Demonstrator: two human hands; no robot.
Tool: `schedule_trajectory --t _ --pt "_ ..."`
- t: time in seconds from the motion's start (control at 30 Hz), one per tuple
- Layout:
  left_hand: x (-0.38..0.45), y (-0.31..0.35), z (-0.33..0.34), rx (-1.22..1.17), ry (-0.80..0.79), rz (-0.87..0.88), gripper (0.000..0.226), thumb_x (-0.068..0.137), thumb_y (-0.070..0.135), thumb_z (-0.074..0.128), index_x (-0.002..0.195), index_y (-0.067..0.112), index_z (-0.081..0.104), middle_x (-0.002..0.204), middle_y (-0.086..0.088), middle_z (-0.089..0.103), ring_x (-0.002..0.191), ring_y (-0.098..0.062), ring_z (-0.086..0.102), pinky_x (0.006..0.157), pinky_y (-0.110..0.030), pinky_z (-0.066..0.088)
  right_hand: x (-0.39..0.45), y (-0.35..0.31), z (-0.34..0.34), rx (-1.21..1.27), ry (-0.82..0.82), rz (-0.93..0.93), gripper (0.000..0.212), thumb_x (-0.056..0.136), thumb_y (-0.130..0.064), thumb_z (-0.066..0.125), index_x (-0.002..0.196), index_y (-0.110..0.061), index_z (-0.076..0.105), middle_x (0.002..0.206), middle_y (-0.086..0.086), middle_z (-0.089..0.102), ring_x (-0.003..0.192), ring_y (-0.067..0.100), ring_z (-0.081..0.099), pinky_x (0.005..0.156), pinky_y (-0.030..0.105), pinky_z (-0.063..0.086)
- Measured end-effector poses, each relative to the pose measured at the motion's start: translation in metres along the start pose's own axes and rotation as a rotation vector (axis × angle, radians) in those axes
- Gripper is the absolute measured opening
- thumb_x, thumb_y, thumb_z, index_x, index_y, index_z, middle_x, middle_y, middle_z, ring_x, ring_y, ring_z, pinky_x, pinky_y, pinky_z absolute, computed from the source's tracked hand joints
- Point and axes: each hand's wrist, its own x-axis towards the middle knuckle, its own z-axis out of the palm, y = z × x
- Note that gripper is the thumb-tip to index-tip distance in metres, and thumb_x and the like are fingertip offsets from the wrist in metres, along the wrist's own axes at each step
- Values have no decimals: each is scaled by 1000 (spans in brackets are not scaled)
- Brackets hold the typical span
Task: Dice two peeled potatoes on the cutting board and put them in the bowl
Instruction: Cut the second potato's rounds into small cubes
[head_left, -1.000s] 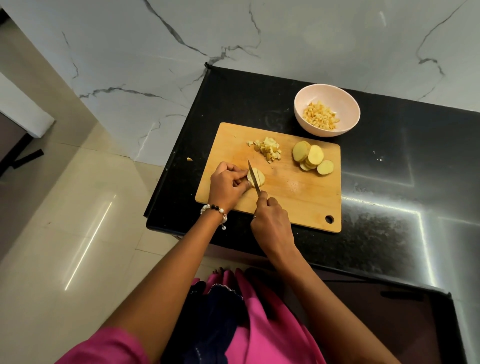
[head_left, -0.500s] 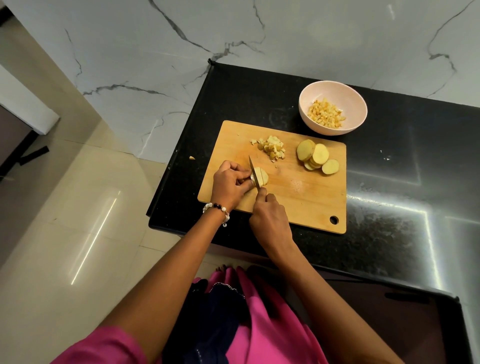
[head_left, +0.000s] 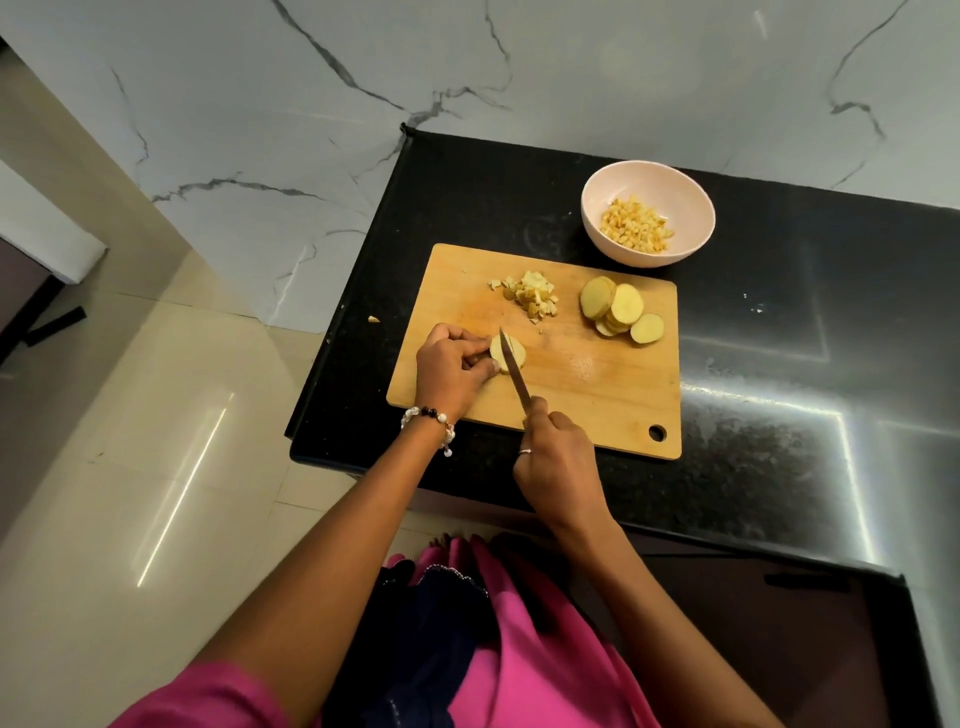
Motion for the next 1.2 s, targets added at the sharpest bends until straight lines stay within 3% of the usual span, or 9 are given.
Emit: schedule_trajectory --t 0.2,0.33,0.4,0.6,0.77,0.87,1.03,1.2 --pt "-15 16 8 44 58 -83 39 87 14 66 125 7 60 114 -7 51 103 -19 54 84 -7 34 16 11 -13 57 122 36 33 92 -2 44 123 6 51 87 21 63 76 38 57 57 32 29" --pt "-16 36 22 176 79 -185 62 79 46 69 125 6 56 117 -10 48 105 -26 50 90 -32 41 21 16 -21 93 164 74 36 92 -2 46 127 5 51 89 21 65 79 38 59 59 36 38" --pt "-11 43 28 293 68 -204 67 76 51 70 120 3 52 119 -12 47 108 -29 48 90 -36 41 23 16 -24 113 171 84 35 93 -3 46 126 5 52 88 21 65 79 37 60 59 35 38" --pt "2 42 24 302 -13 -203 47 81 31 70 119 7 55 122 -13 48 112 -29 49 92 -34 41 21 20 -26 142 125 105 29 96 -9 44 119 3 56 86 21 66 78 38 59 62 42 44" --pt "20 31 4 339 -188 17 43 82 19 68 124 16 59 123 -7 50 116 -24 42 96 -26 34 24 24 -21 75 6 85 35 96 -9 43 129 2 49 96 21 63 86 39 57 64 36 35" --pt "28 28 -6 357 -271 114 44 83 15 67 126 18 59 122 -3 54 115 -20 44 95 -23 34 25 23 -17 -8 -37 84 45 95 -8 42 139 1 38 106 22 59 92 40 55 70 39 40" --pt "23 25 -4 369 -217 92 56 81 27 72 132 16 54 122 -4 51 114 -20 42 93 -24 36 27 18 -16 -87 -116 62 52 96 -9 40 146 0 28 118 22 54 98 40 54 77 41 41" --pt "18 27 2 395 -179 59 59 81 32 72 133 15 53 120 -6 46 115 -23 39 96 -27 35 29 19 -20 -74 -83 75 51 93 -8 42 143 0 33 112 22 57 94 41 55 72 41 42"
